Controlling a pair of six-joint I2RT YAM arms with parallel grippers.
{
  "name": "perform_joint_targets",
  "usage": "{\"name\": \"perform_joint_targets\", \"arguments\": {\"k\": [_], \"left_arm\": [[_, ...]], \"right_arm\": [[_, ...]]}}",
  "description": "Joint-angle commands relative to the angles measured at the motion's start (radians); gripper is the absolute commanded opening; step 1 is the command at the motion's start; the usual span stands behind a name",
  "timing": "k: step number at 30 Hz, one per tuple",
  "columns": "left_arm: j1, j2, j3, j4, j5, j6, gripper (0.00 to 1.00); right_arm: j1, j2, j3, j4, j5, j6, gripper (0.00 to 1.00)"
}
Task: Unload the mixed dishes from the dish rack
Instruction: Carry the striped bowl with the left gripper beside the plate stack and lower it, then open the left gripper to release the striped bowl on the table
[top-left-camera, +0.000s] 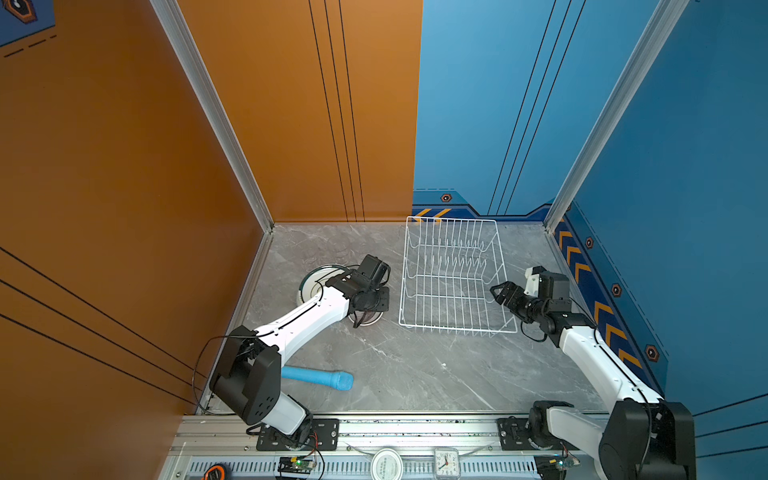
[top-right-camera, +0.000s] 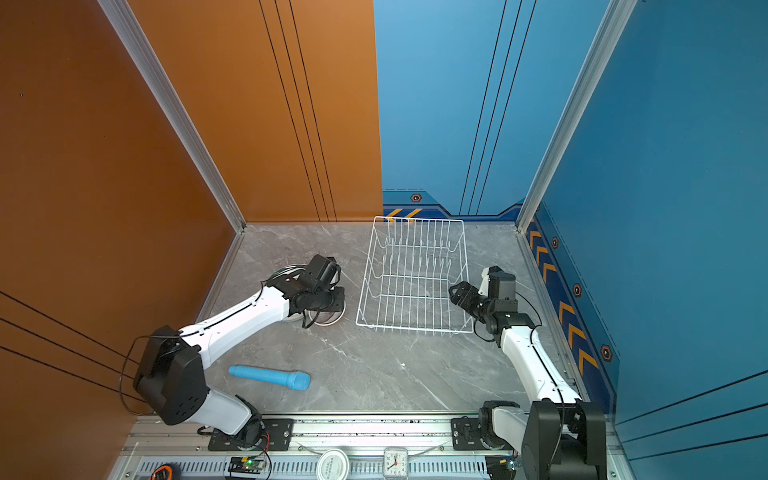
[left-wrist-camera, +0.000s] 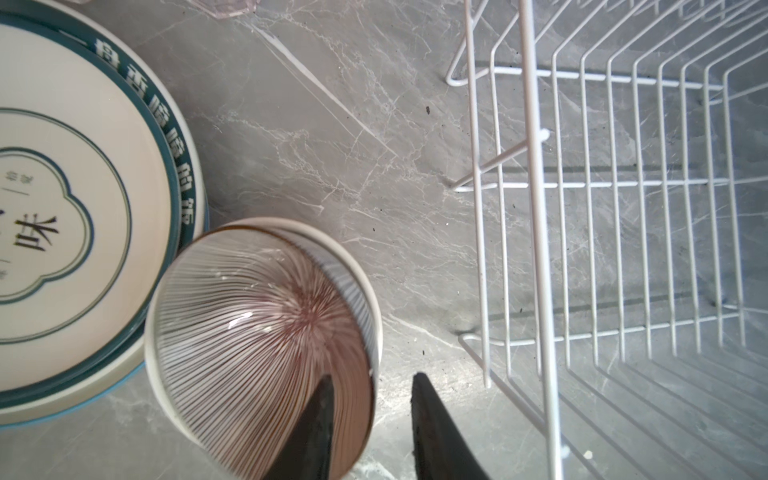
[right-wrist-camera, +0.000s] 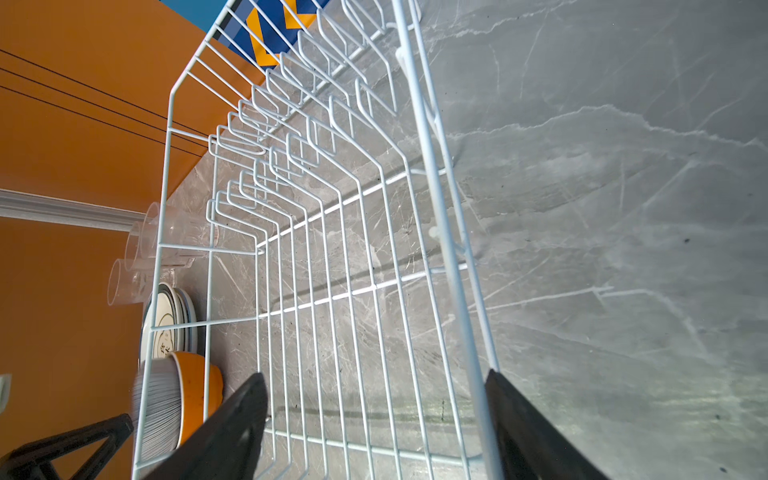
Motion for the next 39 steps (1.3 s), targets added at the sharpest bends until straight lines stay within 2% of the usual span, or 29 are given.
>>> {"name": "perform_joint_targets", "arguments": {"k": [1,4,10,13,14,19,23,27,30,32,34,39], "left_arm": [[0.01,-0.023,0.02,-0.007,-0.033,0.011,0.56],[0.011,-0.032,0.028,-0.007,-0.047,0.015,0.71],[0.018,-0.068,0.027,0.016,-0.085,0.019,0.84],[0.022,-0.093,0.014,0.046,-0.092,0.017,0.85],[0.024,-0.098,0.01,0.052,-0.094,0.017,0.89],[0.047,-0.15,-0.023,0.09,-0.127,0.021,0.91],[0.09,-0.229,-0.097,0.192,-0.178,0.015,0.92],[0.139,-0.331,-0.283,0.429,-0.305,0.057,0.98],[0.188,-0.362,-0.391,0.592,-0.417,0.141,1.0],[0.239,-0.361,-0.442,0.677,-0.45,0.179,0.99],[0.299,-0.362,-0.473,0.723,-0.432,0.195,0.98],[0.36,-0.365,-0.583,0.901,-0.445,0.29,0.98]], "right_arm": [[-0.001,0.001,0.052,-0.045,0.013,-0.042,0.83],[-0.004,0.008,0.068,-0.052,0.012,-0.048,0.82],[-0.024,0.004,0.105,-0.058,0.043,-0.048,0.82],[-0.039,0.006,0.136,-0.059,0.046,-0.047,0.83],[-0.046,0.009,0.146,-0.059,0.043,-0.047,0.82],[-0.104,0.034,0.184,-0.068,0.045,-0.053,0.82],[-0.121,0.026,0.16,-0.041,0.167,-0.087,0.83],[-0.128,-0.028,0.061,0.077,0.363,-0.092,0.83],[-0.128,-0.082,-0.079,0.292,0.499,-0.084,0.83],[-0.129,-0.093,-0.16,0.438,0.538,-0.084,0.84],[-0.126,-0.077,-0.198,0.538,0.542,-0.112,0.84],[-0.093,-0.048,-0.251,0.676,0.563,-0.212,0.84]]}}
